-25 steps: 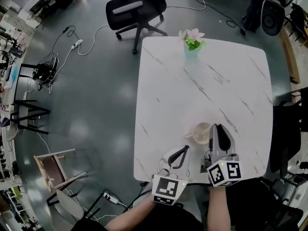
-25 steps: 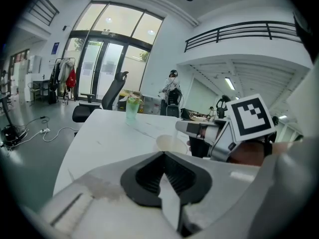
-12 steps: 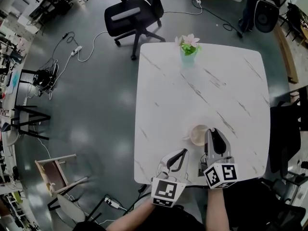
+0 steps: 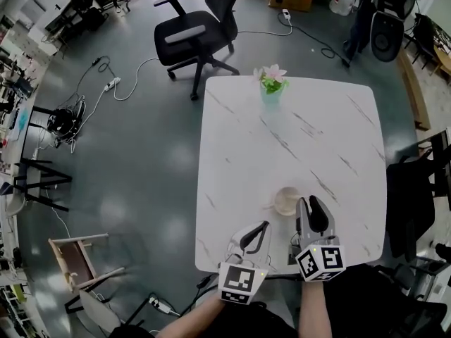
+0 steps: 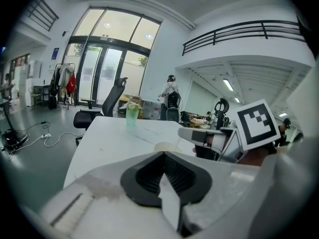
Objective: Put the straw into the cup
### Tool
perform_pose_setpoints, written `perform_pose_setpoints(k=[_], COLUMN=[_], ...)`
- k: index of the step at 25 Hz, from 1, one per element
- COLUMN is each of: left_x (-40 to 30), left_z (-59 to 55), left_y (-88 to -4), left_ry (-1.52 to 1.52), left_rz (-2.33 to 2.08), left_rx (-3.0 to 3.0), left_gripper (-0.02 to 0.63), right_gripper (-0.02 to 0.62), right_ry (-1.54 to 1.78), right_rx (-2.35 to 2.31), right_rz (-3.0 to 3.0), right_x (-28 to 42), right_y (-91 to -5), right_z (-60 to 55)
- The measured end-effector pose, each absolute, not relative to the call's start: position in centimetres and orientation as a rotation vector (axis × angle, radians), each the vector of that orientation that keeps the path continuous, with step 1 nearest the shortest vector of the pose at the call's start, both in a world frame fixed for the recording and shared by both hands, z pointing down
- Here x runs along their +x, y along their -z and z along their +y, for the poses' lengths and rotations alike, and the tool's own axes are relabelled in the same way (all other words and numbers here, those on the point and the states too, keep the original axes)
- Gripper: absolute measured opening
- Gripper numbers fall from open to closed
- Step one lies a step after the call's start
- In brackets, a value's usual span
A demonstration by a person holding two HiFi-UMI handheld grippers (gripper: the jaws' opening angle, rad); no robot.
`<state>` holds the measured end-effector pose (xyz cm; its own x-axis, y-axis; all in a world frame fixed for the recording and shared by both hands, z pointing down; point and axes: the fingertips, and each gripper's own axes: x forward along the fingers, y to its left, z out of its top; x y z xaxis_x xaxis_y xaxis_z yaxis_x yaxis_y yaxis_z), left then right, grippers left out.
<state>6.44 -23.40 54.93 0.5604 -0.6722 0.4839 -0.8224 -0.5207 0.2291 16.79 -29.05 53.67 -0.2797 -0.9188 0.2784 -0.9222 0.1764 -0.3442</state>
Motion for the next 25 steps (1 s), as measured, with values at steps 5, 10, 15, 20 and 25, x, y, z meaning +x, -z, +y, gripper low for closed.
perform_pose_setpoints(k=[5, 10, 15, 20, 25], left_x=[6.5, 6.7, 6.8, 6.4, 6.7], left_z=[-23.6, -23.1, -22.7, -22.2, -22.3], left_y=[-53.3, -51.5, -49.9, -47.9, -45.8], left_ry=[-0.432, -0.393, -0.361, -0.323, -0.275], left_rz=[-1.23, -1.255, -1.297, -1.351, -1.393], left_rx=[2.38, 2.402, 2.415, 2.433, 2.475], left_gripper=[0.002, 0.002, 0.002, 0.002, 0.002], right_gripper=[0.12, 0.118, 0.094, 0.041, -0.008], right_ry=[-0.684, -0.657, -0.632, -0.593, -0.558], right_rx=[1.913, 1.938, 1.935, 1.922, 1.91], right_rz=[-2.401, -2.418, -2.466, -2.502, -2.539], right_x=[17.6, 18.2, 18.5, 18.2, 17.9], right_y=[-51.7, -49.7, -48.1, -46.3, -44.6], right_z=[-27.9, -26.1, -24.6, -22.8, -21.7])
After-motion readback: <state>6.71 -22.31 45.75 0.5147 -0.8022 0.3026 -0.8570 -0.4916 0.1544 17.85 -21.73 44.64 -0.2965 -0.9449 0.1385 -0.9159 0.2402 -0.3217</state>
